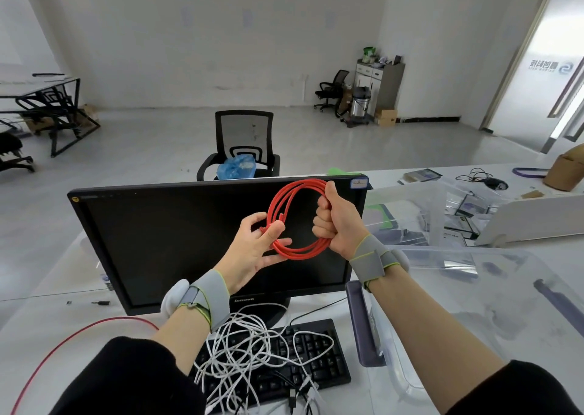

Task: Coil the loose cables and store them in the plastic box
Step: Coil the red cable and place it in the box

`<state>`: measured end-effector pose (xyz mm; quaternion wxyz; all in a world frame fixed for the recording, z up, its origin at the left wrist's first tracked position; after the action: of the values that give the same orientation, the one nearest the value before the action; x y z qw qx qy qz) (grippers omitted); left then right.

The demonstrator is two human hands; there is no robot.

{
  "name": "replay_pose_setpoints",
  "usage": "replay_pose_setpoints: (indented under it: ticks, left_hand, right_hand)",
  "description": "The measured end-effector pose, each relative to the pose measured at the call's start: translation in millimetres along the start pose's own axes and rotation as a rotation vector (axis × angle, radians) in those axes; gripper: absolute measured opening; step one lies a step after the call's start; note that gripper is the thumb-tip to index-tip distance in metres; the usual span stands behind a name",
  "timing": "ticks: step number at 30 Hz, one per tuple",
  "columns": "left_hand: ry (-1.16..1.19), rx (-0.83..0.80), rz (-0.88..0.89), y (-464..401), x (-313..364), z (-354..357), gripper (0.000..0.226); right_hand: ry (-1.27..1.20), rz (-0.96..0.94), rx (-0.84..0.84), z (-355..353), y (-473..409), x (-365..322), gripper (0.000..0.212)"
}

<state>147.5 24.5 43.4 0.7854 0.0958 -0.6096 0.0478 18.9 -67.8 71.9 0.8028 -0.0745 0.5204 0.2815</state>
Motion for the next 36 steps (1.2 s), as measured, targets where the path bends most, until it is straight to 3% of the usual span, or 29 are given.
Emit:
replay_pose_setpoints:
  ticks: [3,6,15,22,28,36]
  left_hand:
    - [-0.098,0.010,-0.058,-3.6,0.1,3.1,0.088]
    - [-0.240,0.075,-0.088,-8.8,-0.1,5.6,0.059]
    - [-0.455,0.373,0.003,-10.6,10.8,-1.6,0.010]
    - [-0.397,0.414,-0.044,-7.1,9.7,-4.8,0.015]
    - [-0.346,0.180,-0.207,-3.2,9.7,-0.5,0.014]
    - [-0.623,-0.054,-0.140,-2.3,20.1,-2.2,0.026]
  right_hand:
    - [0.060,-0.017,-0.020,3.1,1.6,-1.0,0.050]
    - [0.137,-0.070,-0.041,8.1,4.4,-2.6,0.049]
    - [0.256,-0.189,-0.067,24.7,13.3,-8.6,0.047]
    - [0.298,-0.217,-0.092,32.8,16.9,-7.9,0.045]
    - [0.240,-0.195,0.027,19.9,13.3,-5.5,0.044]
    - [0.135,-0.111,0.097,2.4,7.7,-14.8,0.046]
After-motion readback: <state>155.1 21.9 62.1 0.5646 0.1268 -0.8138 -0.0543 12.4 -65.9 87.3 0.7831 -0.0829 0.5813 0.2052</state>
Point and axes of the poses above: each hand's wrist, its own y-axis away from the middle knuckle, its own z-axis out of the palm, x = y × z, the point moved 4 cm from there along -y, towards the middle knuckle, and after that the axes turned 4 degrees about -x, right-handed, at the moved point
